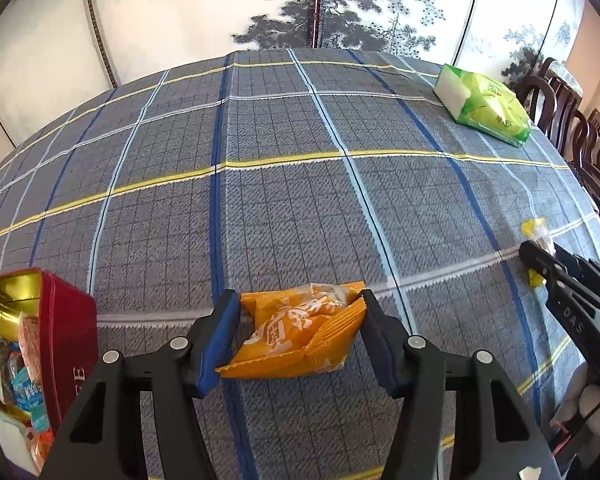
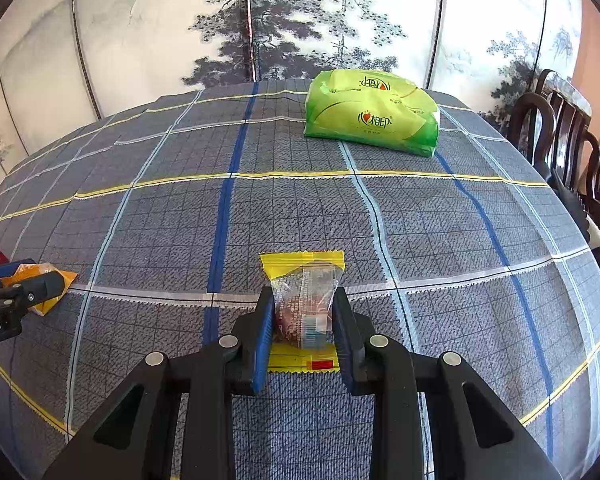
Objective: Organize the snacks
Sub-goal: 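Grasp the orange pastry bag with the left tool, then carry the orange pastry bag into the gold tin and open the left tool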
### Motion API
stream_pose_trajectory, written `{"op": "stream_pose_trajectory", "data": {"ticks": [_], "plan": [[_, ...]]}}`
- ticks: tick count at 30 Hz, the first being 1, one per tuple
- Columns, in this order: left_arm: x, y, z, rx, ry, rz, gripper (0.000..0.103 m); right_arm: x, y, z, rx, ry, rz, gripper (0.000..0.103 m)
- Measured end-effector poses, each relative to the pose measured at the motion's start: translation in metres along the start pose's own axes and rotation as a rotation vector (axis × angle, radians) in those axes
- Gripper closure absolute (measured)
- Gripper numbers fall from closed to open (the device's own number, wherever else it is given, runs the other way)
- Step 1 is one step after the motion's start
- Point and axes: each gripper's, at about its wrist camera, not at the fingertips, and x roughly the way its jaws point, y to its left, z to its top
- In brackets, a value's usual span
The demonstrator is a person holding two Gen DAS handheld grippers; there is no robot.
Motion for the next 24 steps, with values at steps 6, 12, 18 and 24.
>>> {"op": "stream_pose_trajectory", "data": {"ticks": [6,12,18,24], "plan": [[-0.014,0.002,-0.015,-0.002,0.002,0.022,0.048,0.000,0.000,0.000,-0.001,0.000,-0.001,0.074],[-0.036,0.004,-0.031,-0.018,0.001,0.015,0.049,0.000,0.000,0.000,-0.001,0.000,-0.001,0.074],[-0.064,0.004,-0.042,-0.011,-0.018,0.021,0.049,0.000,0.001,0.000,-0.001,0.000,-0.001,0.074],[-0.093,0.017,-0.046,-0.052,-0.044,0.018,0.049,0.000,0.001,0.000,-0.003,0.000,-0.003,0.074]]}}
